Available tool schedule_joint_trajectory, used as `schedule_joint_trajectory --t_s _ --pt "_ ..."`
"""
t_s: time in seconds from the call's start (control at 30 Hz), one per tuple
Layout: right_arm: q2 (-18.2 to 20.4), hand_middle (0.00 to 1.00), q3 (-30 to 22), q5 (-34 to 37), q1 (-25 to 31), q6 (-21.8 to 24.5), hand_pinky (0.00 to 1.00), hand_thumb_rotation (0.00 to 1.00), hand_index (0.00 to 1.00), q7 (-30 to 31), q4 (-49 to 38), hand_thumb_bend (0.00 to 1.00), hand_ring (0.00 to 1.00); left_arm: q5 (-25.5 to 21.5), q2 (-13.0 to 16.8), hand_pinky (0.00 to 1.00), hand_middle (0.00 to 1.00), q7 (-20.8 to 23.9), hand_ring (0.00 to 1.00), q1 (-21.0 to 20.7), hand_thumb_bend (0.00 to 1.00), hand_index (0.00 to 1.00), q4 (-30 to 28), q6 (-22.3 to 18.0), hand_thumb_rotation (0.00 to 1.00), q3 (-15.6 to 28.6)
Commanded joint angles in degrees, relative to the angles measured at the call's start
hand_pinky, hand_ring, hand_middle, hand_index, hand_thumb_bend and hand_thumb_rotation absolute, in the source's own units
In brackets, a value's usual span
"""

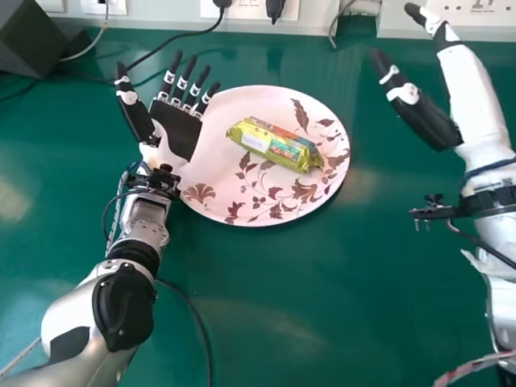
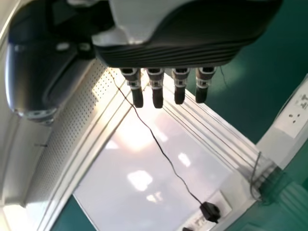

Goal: Pick up biscuit and place it in the plate

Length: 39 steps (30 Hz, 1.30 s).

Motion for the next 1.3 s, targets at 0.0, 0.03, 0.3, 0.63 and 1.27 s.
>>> schedule_joint_trajectory --t_s 0.0,0.03,0.3,0.63,1.27 --pt "0.2 1.00 -1.1 1.9 0.9 -1.5 1.00 0.91 1.00 -0.1 0.7 0.83 1.00 -0.2 -0.9 0.64 0.91 -0.2 0.80 2.3 0.98 0.96 1.3 0.5 0.89 0.2" --pt "0.2 1.00 -1.4 2.5 1.1 -1.6 1.00 0.92 1.00 -0.1 0.8 0.83 1.00 -0.2 -0.9 0.64 0.91 -0.3 0.80 2.3 0.99 0.96 1.3 0.4 0.91 0.2" --pt "0.2 1.00 -3.6 9.6 2.0 -4.4 1.00 0.92 1.00 0.9 3.0 0.84 1.00 -0.5 -0.7 0.74 0.94 -0.7 0.82 2.3 1.00 0.97 1.4 1.1 1.00 0.4" --pt "-1.2 1.00 -5.7 18.6 1.4 -13.1 1.00 0.96 1.00 4.9 11.0 0.82 1.00 0.1 -0.6 0.79 0.96 -0.8 0.85 2.5 1.00 1.00 1.4 0.4 1.00 0.0" --pt "2.1 1.00 -9.0 43.4 -2.8 -21.4 1.00 0.96 1.00 18.7 26.7 0.83 1.00 0.2 -0.6 0.90 0.99 -0.1 0.90 2.4 1.00 1.00 1.4 0.3 1.00 -0.1"
